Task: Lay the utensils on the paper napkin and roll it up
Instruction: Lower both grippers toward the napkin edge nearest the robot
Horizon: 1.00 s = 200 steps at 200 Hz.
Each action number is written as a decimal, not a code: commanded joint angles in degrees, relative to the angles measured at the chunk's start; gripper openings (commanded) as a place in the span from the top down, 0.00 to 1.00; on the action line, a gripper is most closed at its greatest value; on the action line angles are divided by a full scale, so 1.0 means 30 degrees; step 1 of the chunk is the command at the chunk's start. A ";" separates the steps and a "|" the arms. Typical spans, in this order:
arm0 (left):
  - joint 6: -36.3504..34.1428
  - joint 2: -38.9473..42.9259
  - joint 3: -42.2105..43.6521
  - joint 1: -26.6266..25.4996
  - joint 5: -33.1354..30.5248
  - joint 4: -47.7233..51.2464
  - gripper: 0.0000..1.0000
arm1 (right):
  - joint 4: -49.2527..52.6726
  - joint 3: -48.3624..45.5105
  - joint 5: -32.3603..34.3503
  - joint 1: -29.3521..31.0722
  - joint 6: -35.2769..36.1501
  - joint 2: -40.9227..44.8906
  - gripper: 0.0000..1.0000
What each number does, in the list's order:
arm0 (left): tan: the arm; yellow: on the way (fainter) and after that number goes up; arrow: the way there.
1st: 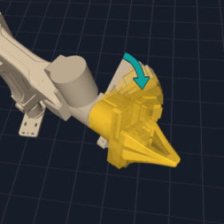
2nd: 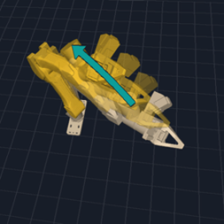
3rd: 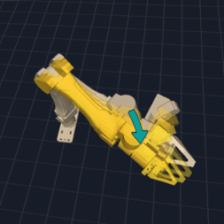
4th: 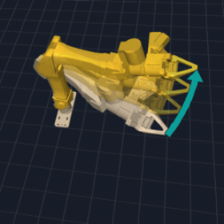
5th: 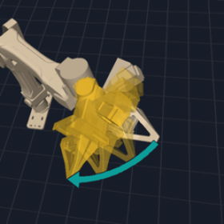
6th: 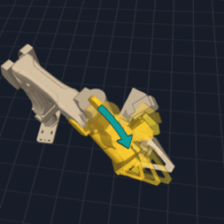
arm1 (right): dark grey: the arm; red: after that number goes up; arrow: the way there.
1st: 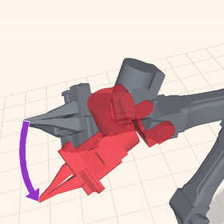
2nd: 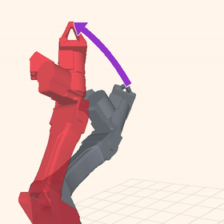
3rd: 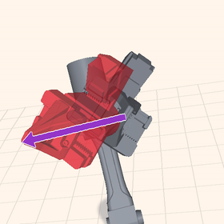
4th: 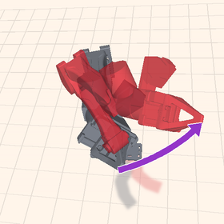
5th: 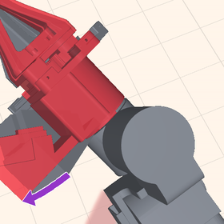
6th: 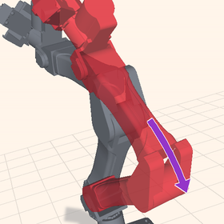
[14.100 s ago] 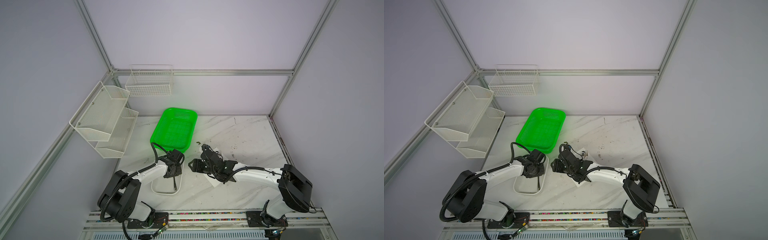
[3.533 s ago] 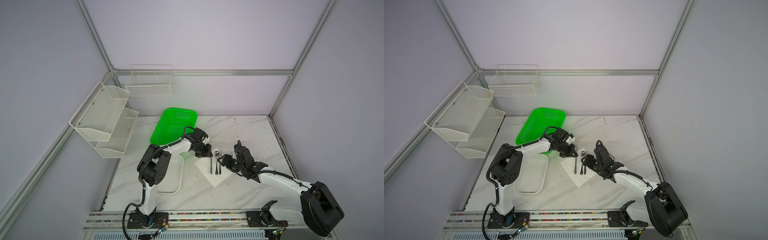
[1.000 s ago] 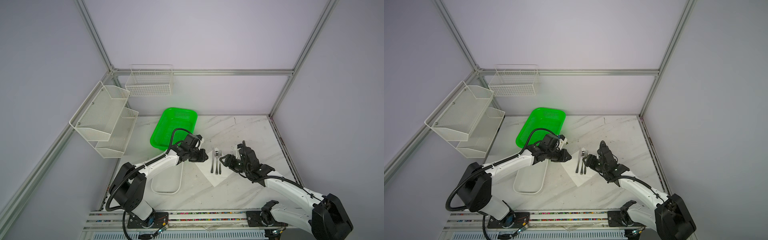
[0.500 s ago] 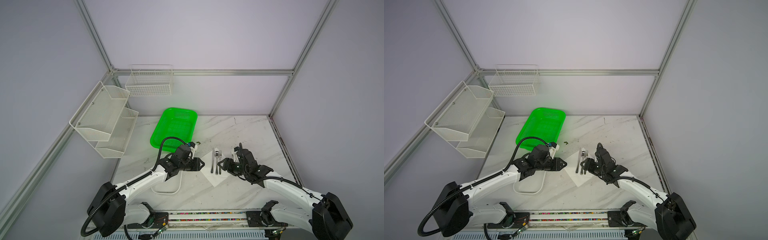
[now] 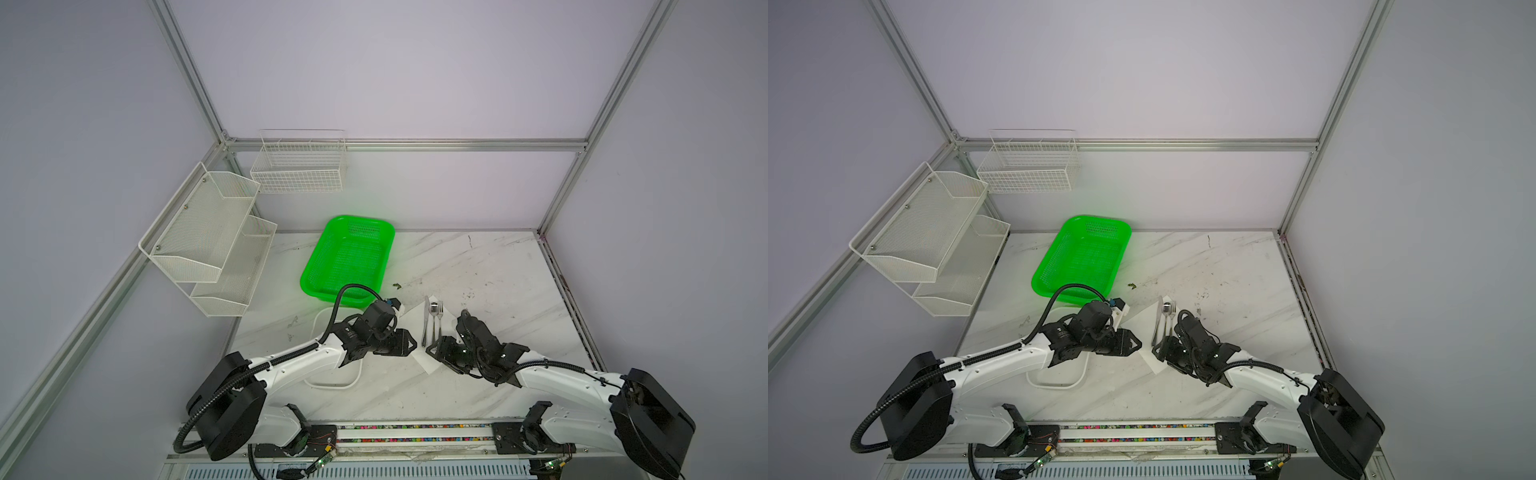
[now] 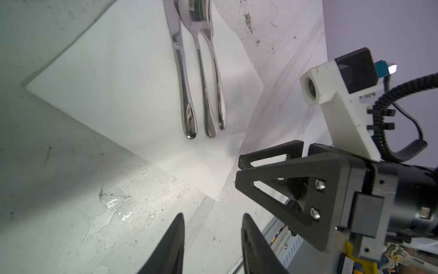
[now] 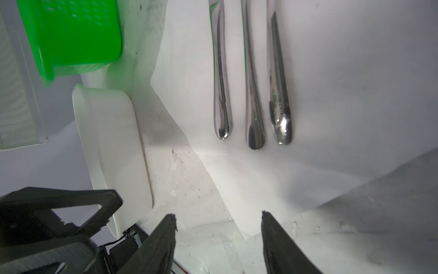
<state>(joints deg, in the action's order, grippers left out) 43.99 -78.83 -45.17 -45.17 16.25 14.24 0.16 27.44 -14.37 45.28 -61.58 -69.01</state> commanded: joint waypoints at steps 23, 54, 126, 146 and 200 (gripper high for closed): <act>0.0021 -0.0234 0.0149 -0.0159 0.0085 -0.0586 0.61 | -0.0849 -0.0898 0.0886 0.1061 -0.2449 0.0180 0.41; 0.0045 -0.1049 0.0081 -0.0170 0.0404 -0.0817 0.62 | -0.1222 -0.1394 0.0808 0.1367 -0.2894 0.0241 0.41; -0.0292 -0.3730 -0.1622 -0.0192 0.1306 -0.1227 0.69 | -0.2296 -0.2414 0.0740 0.1967 -0.4235 0.0077 0.47; -0.0279 -0.4299 -0.1932 -0.0208 0.1360 -0.1498 0.70 | -0.2986 -0.2700 0.0697 0.2068 -0.4579 -0.0195 0.49; -0.0264 -0.5557 -0.2605 -0.0208 0.1453 -0.1879 0.72 | -0.2989 -0.2447 0.1037 0.2117 -0.4911 -0.1948 0.48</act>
<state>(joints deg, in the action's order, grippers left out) 43.90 -94.83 -47.75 -45.52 19.57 11.03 -10.68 20.51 -12.88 51.20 -73.30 -71.92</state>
